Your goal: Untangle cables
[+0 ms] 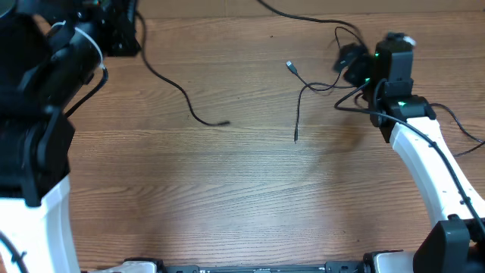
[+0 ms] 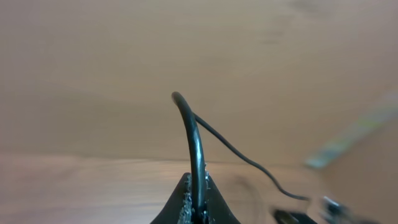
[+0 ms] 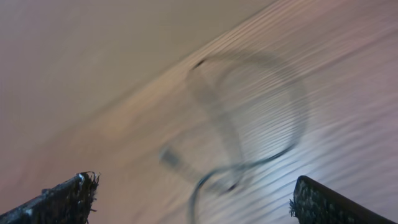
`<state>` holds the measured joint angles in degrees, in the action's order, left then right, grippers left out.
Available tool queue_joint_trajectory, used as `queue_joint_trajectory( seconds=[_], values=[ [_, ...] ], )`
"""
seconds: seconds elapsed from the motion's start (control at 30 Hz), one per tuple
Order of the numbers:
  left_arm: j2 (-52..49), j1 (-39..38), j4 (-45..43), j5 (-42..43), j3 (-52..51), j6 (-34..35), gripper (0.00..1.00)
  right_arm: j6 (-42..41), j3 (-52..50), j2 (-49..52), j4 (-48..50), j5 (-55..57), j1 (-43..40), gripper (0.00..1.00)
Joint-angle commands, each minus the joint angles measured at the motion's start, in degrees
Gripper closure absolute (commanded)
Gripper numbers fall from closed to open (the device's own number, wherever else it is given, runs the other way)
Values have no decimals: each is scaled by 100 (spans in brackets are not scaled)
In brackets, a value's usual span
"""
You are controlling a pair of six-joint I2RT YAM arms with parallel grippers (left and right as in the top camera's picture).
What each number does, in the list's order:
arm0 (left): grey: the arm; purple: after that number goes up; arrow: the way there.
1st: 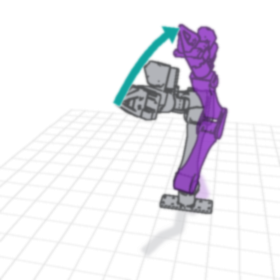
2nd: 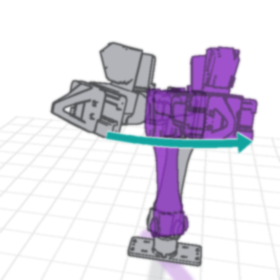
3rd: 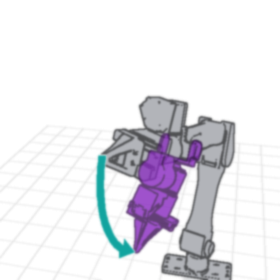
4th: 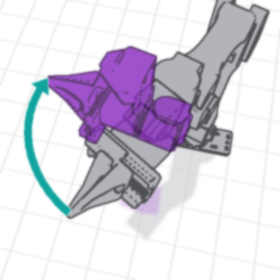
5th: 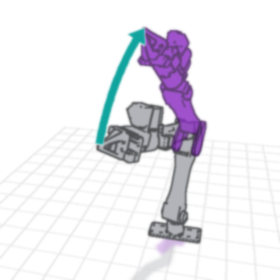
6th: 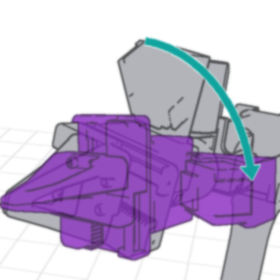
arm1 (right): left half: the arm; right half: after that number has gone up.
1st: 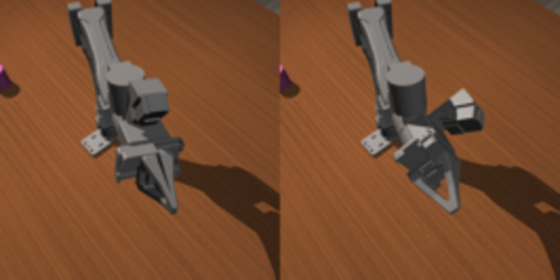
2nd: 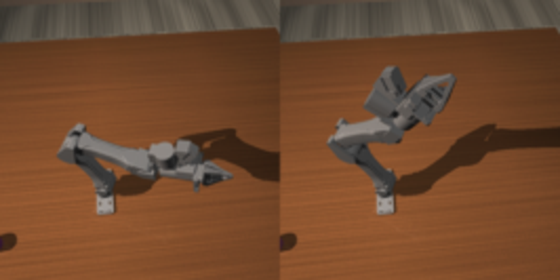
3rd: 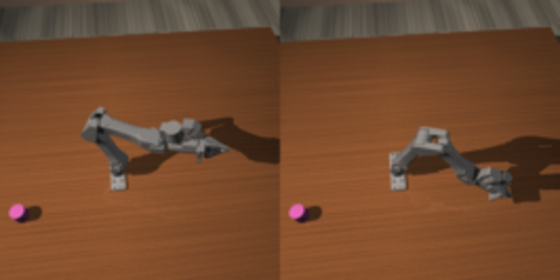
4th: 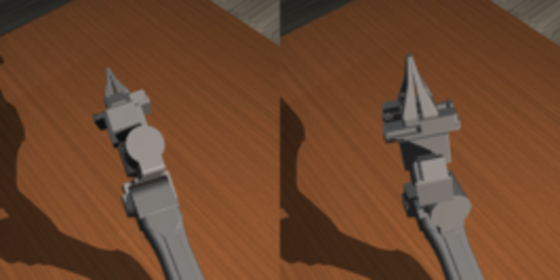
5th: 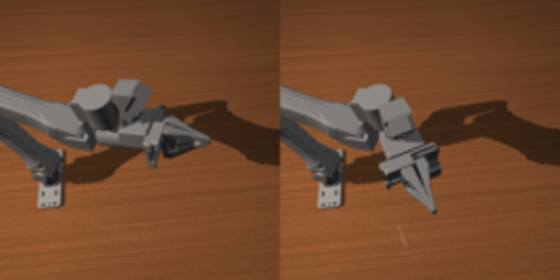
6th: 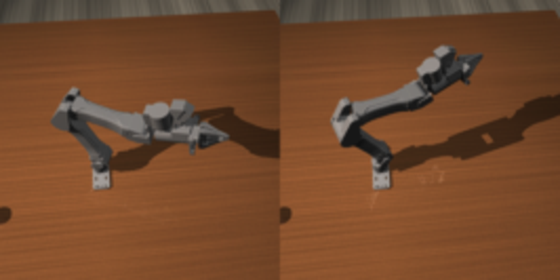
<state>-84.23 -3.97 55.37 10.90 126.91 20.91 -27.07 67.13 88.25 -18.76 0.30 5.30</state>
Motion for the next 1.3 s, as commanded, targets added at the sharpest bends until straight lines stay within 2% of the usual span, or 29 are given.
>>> queue_joint_trajectory(
  seconds=[0.0,0.07,0.13,0.3,0.33,0.43,0.53,0.6,0.8,0.97,1.17,1.27],
  values=[
    [-240,85,157,-2205,79,162,96,951,48,-26,-334,-1311,214,0],
    [-352,127,299,-2614,79,251,96,1137,44,-20,-693,-1300,269,0],
    [-466,160,393,-2494,74,409,96,1224,44,-15,-960,-1272,273,0],
    [-911,114,271,-588,74,337,96,1150,44,-11,-1305,-855,234,0],
    [-1088,55,116,48,74,205,96,1060,44,-11,-1357,-826,219,0],
    [-1290,-70,22,494,74,197,96,1054,44,-11,-1429,-662,197,0],
    [-1429,-236,42,518,74,81,96,999,44,-4,-1213,-483,168,0],
    [-1517,-293,76,496,74,7,96,1427,44,127,-872,-433,166,0],
    [-1574,-282,225,352,74,11,96,1462,44,883,-35,688,162,0],
    [-1574,-282,549,46,74,9,96,326,44,1458,341,719,133,0],
    [-1574,-282,944,-483,74,11,96,79,44,1967,933,1108,162,1],
    [-1574,-282,1088,-496,74,11,96,-452,44,2288,946,1644,166,1]
  ],
)
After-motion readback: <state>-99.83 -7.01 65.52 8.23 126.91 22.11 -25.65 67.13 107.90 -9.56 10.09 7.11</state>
